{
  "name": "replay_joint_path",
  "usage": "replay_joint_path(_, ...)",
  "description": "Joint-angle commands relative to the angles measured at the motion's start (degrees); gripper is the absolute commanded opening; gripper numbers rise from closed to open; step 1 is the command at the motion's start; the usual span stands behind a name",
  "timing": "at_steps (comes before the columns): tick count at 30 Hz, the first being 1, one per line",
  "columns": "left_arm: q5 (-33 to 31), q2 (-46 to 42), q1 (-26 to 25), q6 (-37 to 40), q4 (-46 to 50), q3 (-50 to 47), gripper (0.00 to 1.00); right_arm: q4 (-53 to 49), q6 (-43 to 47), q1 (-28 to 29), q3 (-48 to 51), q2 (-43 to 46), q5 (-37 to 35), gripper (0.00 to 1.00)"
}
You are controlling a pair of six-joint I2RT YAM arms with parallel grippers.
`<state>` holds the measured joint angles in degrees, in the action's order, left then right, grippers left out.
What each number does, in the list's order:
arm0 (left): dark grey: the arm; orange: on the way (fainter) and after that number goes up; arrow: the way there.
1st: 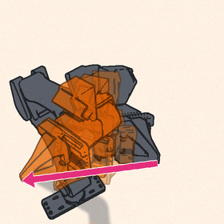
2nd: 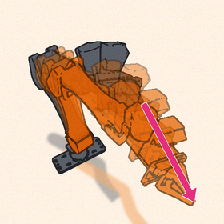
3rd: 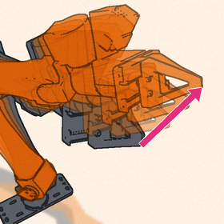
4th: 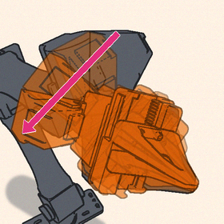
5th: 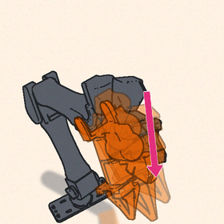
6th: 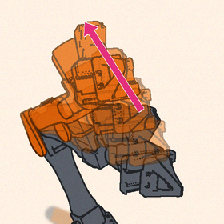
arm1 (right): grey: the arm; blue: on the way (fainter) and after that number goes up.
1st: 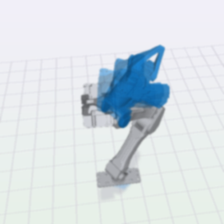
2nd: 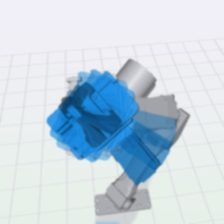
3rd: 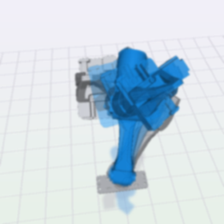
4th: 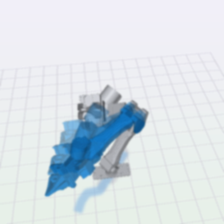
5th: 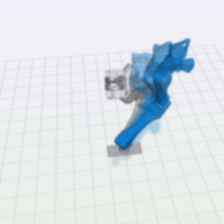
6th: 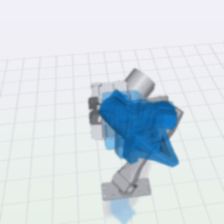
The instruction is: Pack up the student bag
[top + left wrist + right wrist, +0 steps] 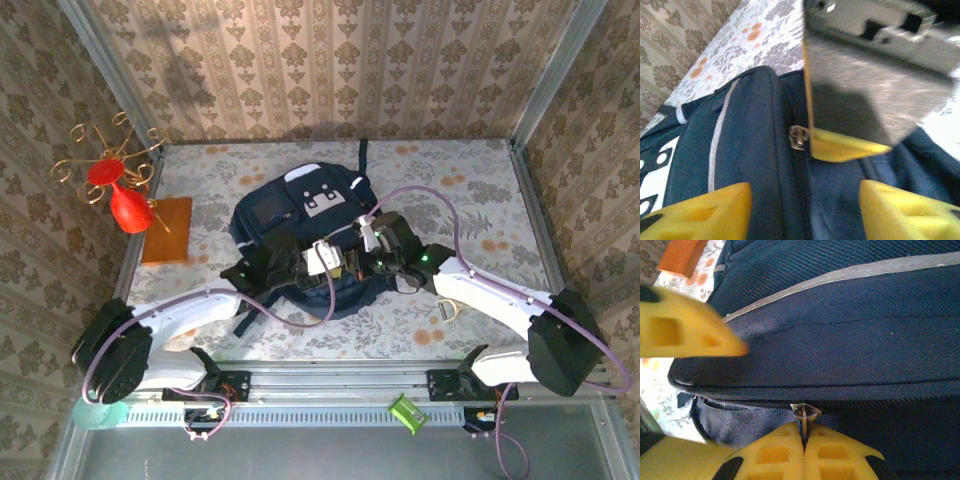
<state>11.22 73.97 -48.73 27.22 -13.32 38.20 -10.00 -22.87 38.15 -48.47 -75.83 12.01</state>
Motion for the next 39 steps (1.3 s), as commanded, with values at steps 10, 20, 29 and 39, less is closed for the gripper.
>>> replay_joint_path(10, -1.3, -2.5, 2.2, 3.3, 2.7, -1.4, 0.05, -3.7, -2.0, -1.2, 1.4, 3.3, -8.2, 0.00)
replay_joint_path(20, 3.9, -11.6, 9.9, 1.2, 0.1, -8.1, 0.00, -11.2, -2.5, -6.0, -1.3, 1.2, -19.0, 0.00)
replay_joint_path(29, 0.7, -12.7, 8.0, -1.5, 1.9, -7.2, 0.50, 1.5, 0.5, -1.3, 0.7, 2.9, -1.5, 0.00)
replay_joint_path(39, -1.0, -2.4, -0.3, 2.5, 5.5, 2.6, 0.56, 6.1, 1.6, 2.4, 2.3, 5.2, 2.8, 0.00)
